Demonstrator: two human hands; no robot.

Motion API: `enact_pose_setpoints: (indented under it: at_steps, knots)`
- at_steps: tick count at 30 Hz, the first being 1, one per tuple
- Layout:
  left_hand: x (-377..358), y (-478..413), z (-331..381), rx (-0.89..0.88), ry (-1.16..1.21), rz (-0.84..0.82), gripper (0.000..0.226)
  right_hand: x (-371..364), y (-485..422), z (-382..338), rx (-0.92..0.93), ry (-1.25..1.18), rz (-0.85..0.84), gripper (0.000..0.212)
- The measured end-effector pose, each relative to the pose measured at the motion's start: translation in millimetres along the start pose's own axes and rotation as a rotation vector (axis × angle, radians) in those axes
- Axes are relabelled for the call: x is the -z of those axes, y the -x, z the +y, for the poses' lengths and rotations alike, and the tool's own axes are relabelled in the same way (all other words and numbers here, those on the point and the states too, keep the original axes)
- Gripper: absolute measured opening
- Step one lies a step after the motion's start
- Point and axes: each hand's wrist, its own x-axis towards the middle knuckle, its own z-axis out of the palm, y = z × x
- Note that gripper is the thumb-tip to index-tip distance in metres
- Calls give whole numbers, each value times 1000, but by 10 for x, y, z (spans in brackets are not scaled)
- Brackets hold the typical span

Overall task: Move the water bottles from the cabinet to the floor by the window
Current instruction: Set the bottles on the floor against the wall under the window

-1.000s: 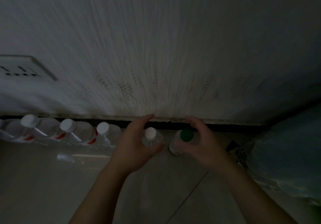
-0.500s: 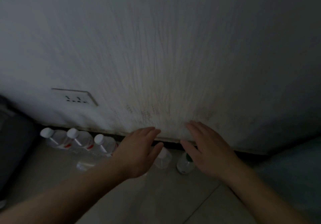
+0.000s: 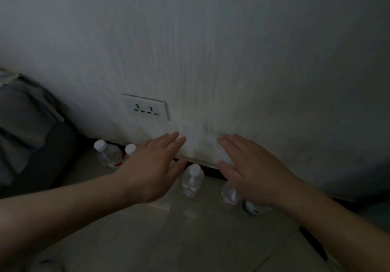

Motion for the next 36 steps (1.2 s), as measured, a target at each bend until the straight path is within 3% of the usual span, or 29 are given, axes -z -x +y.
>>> enact_pose_setpoints:
  at_steps: [4, 11, 20, 23, 29, 36]
  knots:
    - [160, 91, -475, -5, -2, 17, 72, 20, -314, -436, 35, 13, 26, 68]
    - [370, 124, -1408, -65, -66, -6, 84, -63, -876, -1168, 71, 64, 2, 62]
    - [568, -2, -2357, -199, -88, -41, 77, -209, -1450, -1869, 5, 132, -29, 73]
    - [590, -17, -2513, -215, -72, -51, 69, -290, -1586, -1990, 0, 135, -20, 82]
    - [522, 9, -2559, -210, -31, -65, 69, -474, -1719, -2210, 93, 128, -76, 60]
    - [189, -81, -2599, -190, -104, 4, 52, -771, -1969, -1965, 147, 132, 18, 58]
